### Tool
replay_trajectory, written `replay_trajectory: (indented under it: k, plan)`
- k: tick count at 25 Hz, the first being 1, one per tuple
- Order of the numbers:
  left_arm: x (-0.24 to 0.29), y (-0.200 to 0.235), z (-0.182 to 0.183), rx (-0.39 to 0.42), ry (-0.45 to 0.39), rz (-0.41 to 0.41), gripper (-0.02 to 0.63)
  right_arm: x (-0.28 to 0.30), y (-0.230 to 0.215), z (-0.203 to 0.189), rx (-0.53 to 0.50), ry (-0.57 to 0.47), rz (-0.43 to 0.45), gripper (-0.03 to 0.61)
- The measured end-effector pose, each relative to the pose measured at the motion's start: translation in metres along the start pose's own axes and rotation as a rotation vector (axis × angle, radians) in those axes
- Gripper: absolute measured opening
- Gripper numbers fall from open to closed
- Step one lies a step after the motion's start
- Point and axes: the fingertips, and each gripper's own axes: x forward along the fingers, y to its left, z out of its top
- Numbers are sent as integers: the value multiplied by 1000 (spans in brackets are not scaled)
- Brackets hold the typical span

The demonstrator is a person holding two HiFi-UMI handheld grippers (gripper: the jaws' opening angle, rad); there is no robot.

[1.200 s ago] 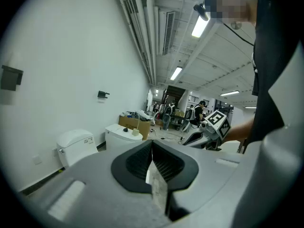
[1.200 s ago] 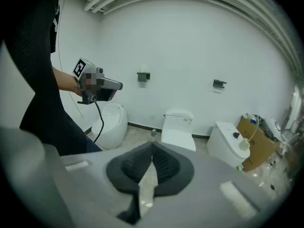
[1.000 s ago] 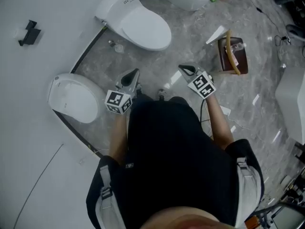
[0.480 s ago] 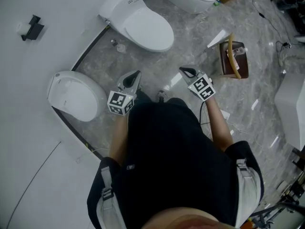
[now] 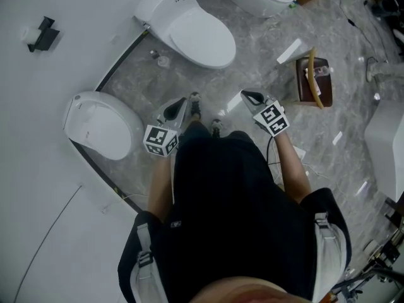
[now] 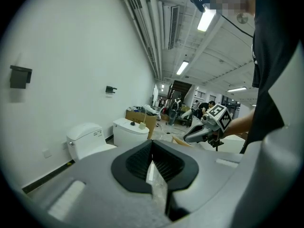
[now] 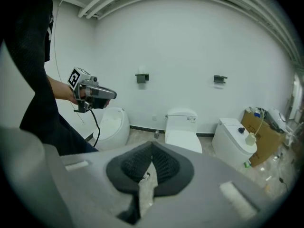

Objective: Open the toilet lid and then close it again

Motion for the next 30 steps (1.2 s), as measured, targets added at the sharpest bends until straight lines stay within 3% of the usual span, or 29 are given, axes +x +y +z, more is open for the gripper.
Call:
replay_trajectory:
  k: [6, 18, 30]
  plan:
    - [23, 25, -2, -20, 26, -46, 11, 25, -13, 6, -18, 60, -28, 3]
    - [89, 68, 28, 9, 69, -216, 11, 68, -47, 43, 57, 12, -83, 3]
    - [114, 135, 40, 6, 85, -263, 11, 113, -81, 71, 94, 37, -141, 3]
